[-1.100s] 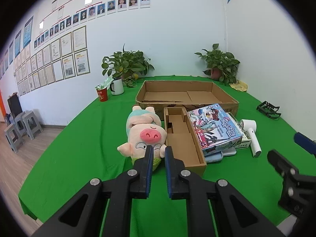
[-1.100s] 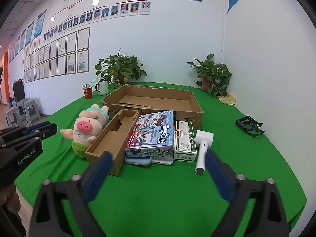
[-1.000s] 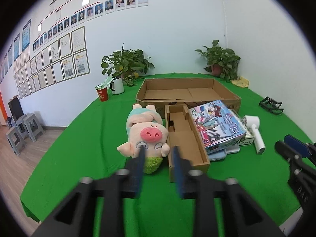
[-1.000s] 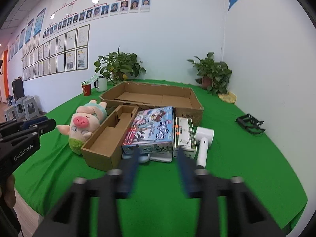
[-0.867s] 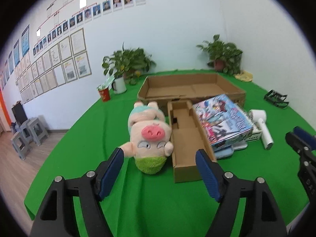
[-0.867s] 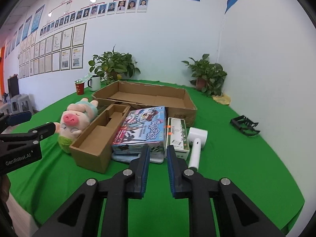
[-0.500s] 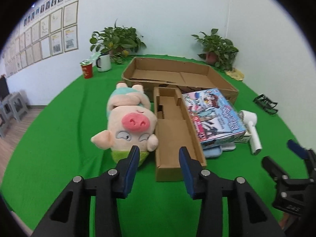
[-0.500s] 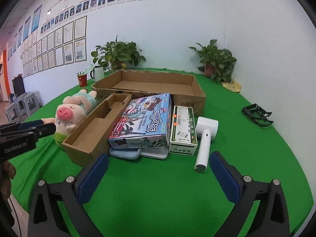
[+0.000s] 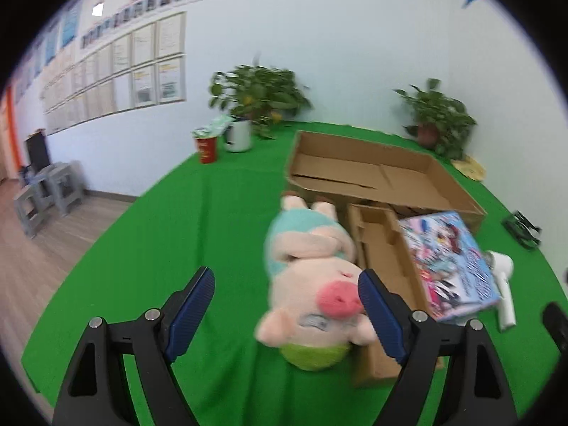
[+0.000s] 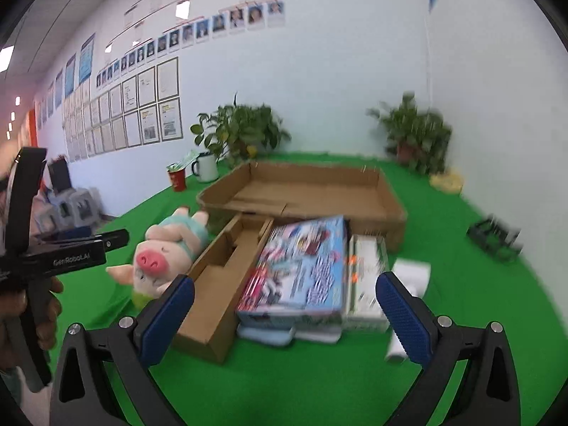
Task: Organize objects
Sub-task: 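Reach the left gripper to the pink plush pig and grasp it, then grasp the pig with the right gripper while the left gripper holds it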
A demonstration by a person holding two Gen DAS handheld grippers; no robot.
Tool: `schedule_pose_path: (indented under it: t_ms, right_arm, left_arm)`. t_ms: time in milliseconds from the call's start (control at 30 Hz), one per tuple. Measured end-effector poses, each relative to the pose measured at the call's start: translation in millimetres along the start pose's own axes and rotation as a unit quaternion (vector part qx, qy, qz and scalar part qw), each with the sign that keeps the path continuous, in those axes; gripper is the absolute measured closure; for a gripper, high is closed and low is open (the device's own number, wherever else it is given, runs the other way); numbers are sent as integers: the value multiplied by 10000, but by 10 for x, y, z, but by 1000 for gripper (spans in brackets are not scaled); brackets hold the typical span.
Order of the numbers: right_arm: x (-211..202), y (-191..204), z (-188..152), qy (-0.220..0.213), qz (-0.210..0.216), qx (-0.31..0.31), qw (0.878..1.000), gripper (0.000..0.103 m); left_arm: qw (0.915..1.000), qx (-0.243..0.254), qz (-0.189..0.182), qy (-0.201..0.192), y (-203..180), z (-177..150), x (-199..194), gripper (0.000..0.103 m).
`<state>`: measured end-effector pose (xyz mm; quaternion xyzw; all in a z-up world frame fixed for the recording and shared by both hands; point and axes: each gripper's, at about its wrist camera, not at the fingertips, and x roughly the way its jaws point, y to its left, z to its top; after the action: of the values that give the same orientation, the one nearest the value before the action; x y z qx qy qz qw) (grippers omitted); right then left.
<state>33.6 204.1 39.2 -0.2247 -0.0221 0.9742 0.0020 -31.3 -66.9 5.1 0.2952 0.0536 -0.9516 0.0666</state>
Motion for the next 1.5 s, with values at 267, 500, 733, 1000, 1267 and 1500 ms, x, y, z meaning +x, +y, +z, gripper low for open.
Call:
schedule_pose_path:
  t_ms: [267,500,733,1000,1267,1500]
  right_arm:
    - [403,112,146,1100,329,285,9930,0]
    - [339,-173,418,796,1065,1088,9851,0]
    - [489,-118,729,1046,1597,1201,9742,0]
    - [989,321,796,1429,2825,1789,9315,3]
    - [1641,998,869,2049,3029,1575,9173,2]
    - [2022,1777,442,2991,3127,954,8965,8]
  left_arm:
    - [9919,-217,-976,783,106,149,450,19]
    - [9796,110,-1292,1538,-161,-49,969,19]
    - [9817,298,-1255,1403,-141,-149,994,26]
    - [9777,42,-1539,1426,164,-166,841,41]
    - [9760,-32,-1541,1539,556,-262,430,44]
    - [9747,-96,-1584,1576,679,-387,249,44]
